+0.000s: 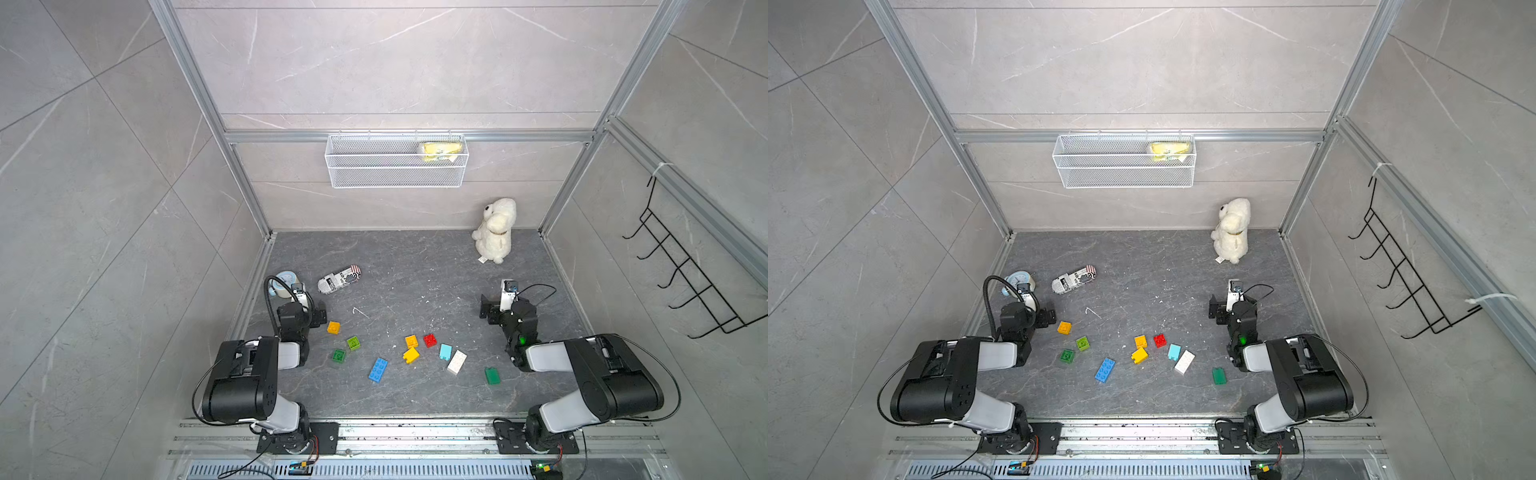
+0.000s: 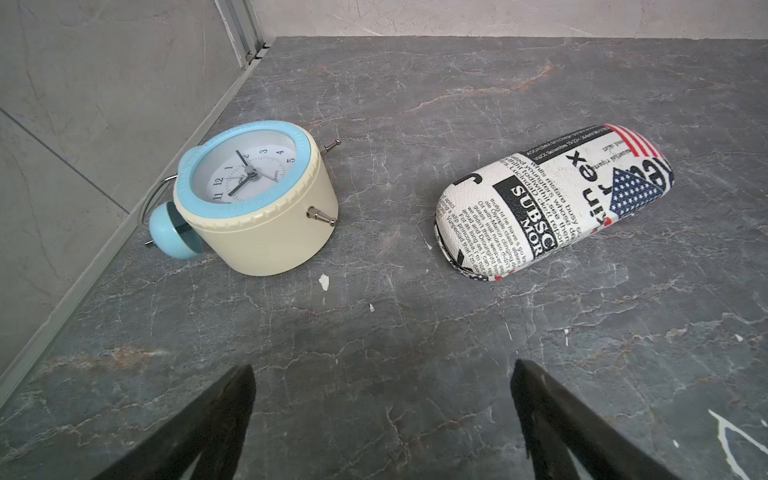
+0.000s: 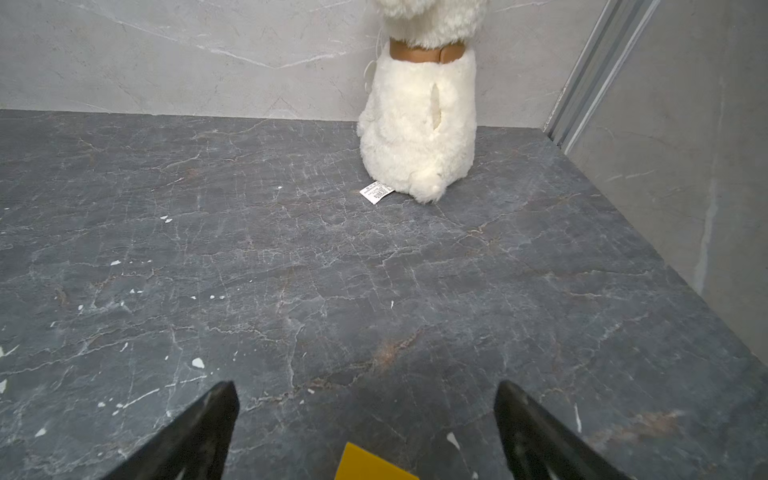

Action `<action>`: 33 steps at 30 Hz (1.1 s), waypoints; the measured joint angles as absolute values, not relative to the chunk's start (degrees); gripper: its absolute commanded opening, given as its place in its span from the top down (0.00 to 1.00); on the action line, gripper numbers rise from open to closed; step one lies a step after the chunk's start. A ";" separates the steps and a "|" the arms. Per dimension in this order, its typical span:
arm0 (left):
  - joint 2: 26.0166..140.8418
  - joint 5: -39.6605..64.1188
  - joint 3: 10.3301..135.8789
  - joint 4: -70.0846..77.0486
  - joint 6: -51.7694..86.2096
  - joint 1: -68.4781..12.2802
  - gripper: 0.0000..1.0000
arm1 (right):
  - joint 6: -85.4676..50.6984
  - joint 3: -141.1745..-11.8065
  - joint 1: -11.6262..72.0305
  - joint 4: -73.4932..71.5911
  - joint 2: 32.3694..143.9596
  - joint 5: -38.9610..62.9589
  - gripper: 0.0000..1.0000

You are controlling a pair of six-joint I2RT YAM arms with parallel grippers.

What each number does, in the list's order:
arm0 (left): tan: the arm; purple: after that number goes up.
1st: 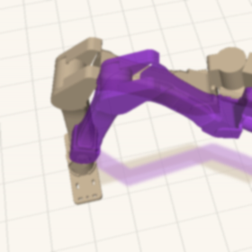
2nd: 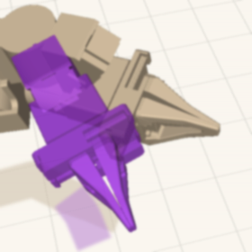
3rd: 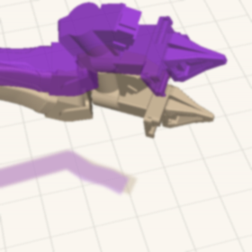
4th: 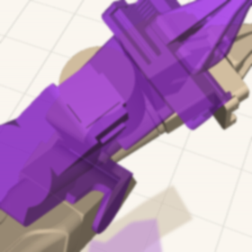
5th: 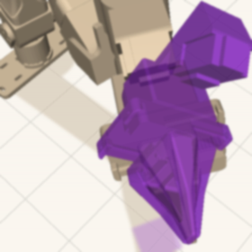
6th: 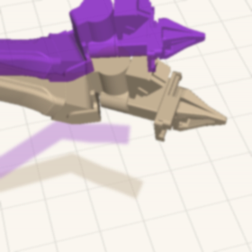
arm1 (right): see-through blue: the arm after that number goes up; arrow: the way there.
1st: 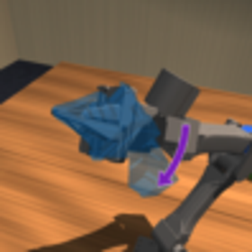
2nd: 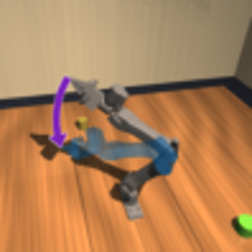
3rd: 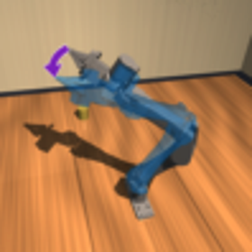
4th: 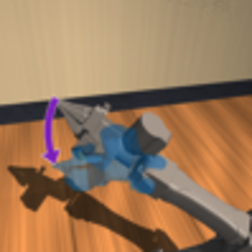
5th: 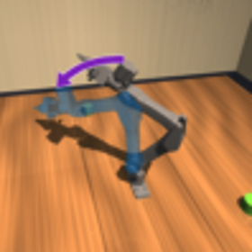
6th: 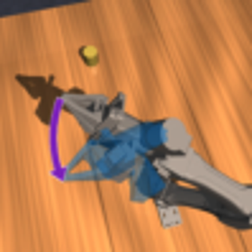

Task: Assemble the letter h with lego
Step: Pick up the lego brick from the center of the board.

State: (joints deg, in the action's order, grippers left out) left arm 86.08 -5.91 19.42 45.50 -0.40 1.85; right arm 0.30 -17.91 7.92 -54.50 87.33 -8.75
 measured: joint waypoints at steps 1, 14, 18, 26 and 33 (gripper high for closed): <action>86.08 -5.91 19.42 45.50 -0.40 1.85 0.00 | 0.27 -17.91 7.92 -54.63 87.33 -8.75 0.00; 86.08 -5.91 19.42 45.52 -0.40 1.85 0.00 | 0.30 -17.91 7.92 -55.18 87.33 -8.75 0.00; 86.08 -5.91 19.42 45.52 -0.40 1.85 0.00 | 0.30 -17.91 7.92 -55.18 87.33 -8.75 0.00; 86.08 -5.91 19.42 45.52 -0.40 1.85 0.00 | 0.30 -17.91 7.92 -55.16 87.33 -8.75 0.01; 86.08 -5.91 19.42 45.52 -0.40 1.85 0.00 | 0.27 -17.91 7.92 -55.13 87.33 -8.71 0.01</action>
